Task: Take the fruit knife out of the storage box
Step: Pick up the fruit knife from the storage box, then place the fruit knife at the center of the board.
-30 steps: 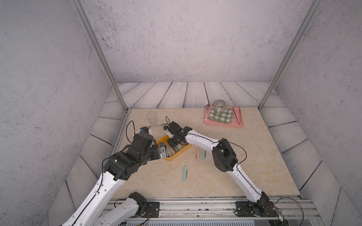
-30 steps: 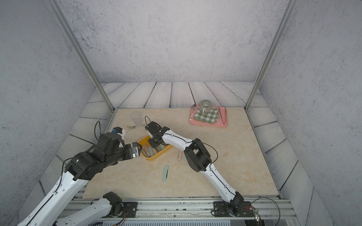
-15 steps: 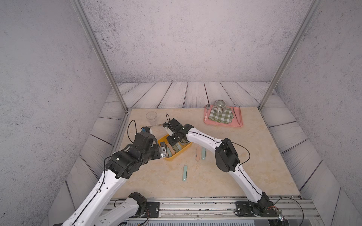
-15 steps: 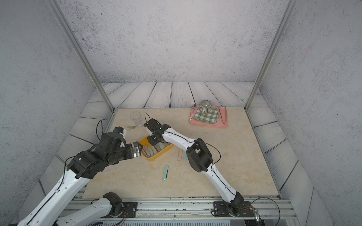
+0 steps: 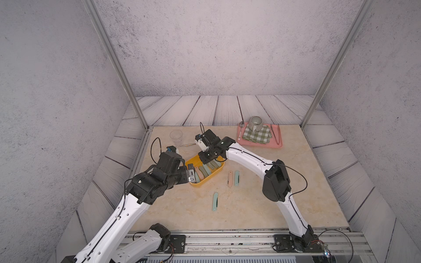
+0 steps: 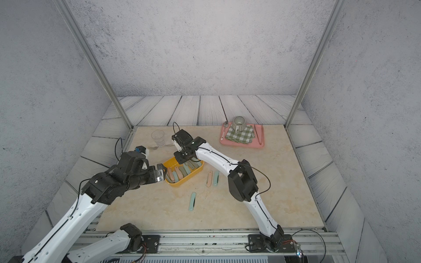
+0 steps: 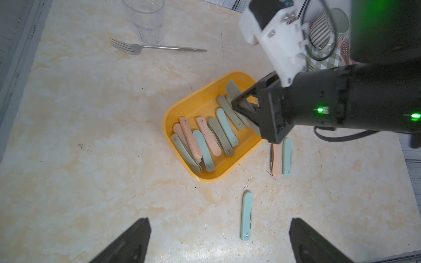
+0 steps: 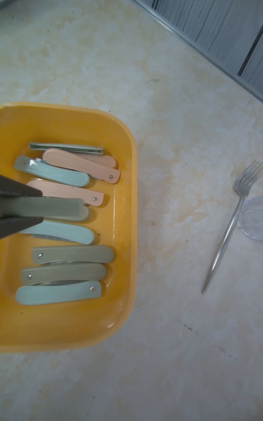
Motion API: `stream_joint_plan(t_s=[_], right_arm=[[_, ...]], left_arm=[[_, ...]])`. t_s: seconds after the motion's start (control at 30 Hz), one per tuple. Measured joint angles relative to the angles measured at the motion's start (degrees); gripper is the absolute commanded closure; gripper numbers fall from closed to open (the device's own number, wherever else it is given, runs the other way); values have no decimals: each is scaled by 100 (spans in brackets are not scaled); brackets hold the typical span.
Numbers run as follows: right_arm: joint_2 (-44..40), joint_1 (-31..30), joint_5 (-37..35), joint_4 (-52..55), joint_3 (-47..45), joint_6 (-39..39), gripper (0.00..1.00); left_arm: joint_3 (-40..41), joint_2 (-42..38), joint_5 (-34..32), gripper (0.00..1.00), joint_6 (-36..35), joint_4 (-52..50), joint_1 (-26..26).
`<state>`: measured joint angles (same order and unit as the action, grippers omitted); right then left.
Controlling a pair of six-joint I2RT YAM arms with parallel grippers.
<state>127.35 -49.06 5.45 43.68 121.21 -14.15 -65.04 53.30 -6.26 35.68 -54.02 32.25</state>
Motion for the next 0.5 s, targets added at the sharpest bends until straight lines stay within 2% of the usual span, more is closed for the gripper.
stream_joint_plan(t_s=[0.27,0.5], right_arm=[[-1829,59,33,87,-1947,-678,100],[-2669,48,63,-179,-3930,-1416,100]], left_arm=[[-74,83,50,1,-103,39,-39],[-111,345,262,1,-140,201,-63]])
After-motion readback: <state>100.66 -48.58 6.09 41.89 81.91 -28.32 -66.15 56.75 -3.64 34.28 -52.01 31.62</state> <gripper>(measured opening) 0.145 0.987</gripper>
